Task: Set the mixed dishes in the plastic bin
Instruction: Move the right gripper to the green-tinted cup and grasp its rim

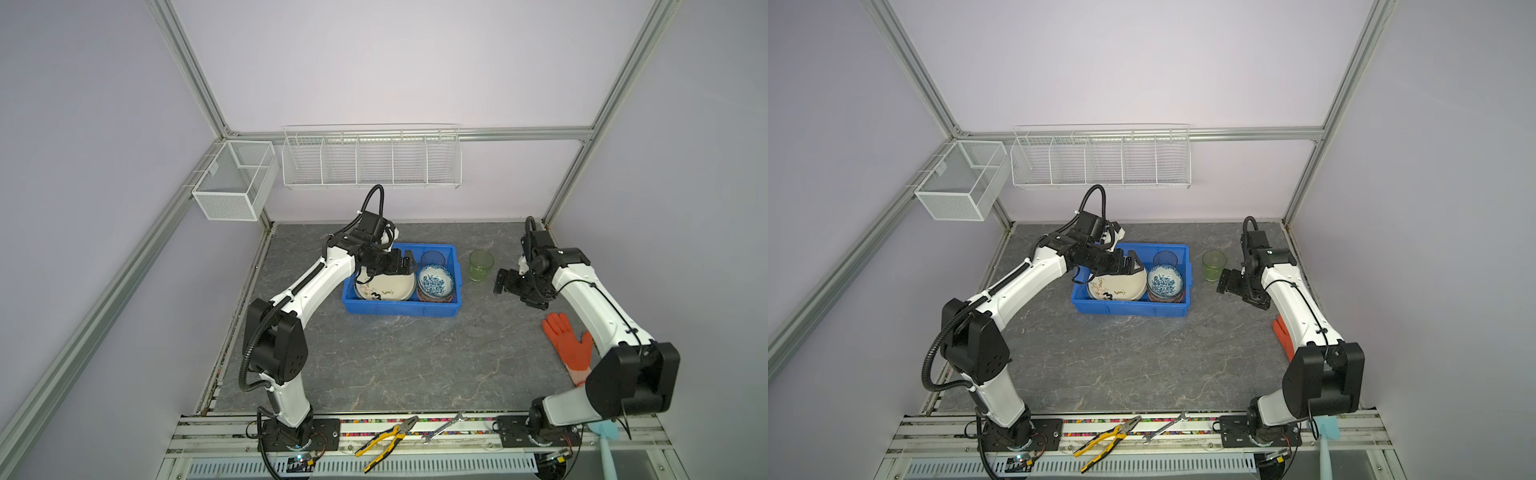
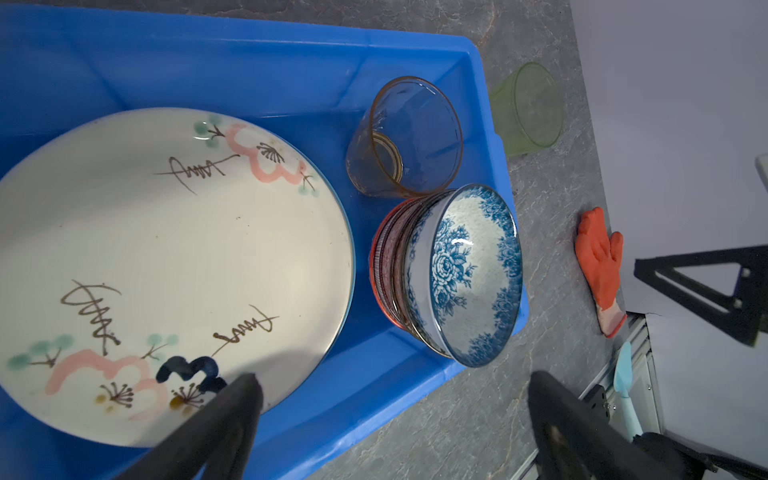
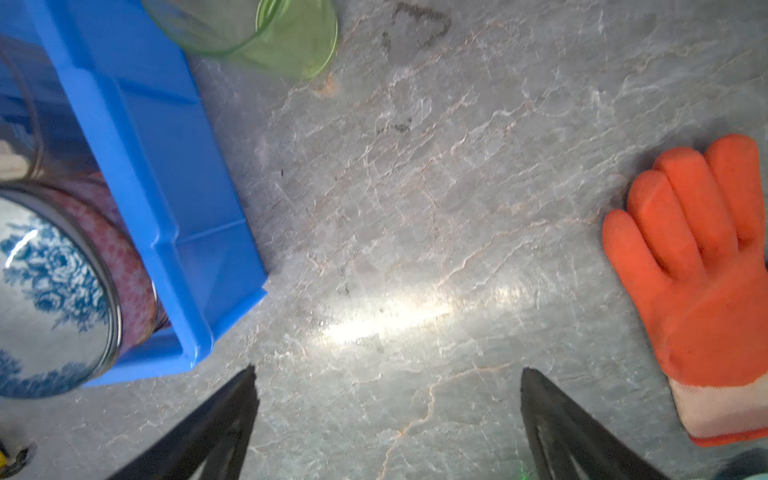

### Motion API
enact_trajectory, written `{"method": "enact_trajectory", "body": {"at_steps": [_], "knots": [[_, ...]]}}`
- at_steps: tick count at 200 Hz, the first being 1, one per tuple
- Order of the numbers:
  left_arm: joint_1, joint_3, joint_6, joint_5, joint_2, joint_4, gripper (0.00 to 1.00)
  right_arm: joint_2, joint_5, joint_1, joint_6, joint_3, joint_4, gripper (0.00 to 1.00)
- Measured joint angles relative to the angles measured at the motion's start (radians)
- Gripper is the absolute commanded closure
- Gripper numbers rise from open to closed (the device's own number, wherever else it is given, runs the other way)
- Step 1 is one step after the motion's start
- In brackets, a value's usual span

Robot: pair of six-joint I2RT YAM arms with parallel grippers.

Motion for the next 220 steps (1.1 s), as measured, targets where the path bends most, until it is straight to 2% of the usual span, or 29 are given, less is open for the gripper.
{"method": "enact_trajectory", "body": {"at_steps": [65,108,146,220], "knots": [[-0.001,-0.015,0.042,0.006,-0.037,0.010,0.00,0.242,0.004,-0.023,-0.025,0.230,0.062,0.13],[-0.001,-0.030,0.049,-0.014,-0.045,0.010,0.00,0.372,0.003,-0.024,-0.035,0.356,0.075,0.26],[0.000,-0.072,0.053,-0.035,-0.077,0.005,0.00,0.433,0.005,-0.024,-0.039,0.374,0.082,0.35],[0.022,-0.163,0.056,-0.070,-0.193,-0.006,0.00,0.502,0.003,-0.024,-0.039,0.394,0.119,0.42]]}}
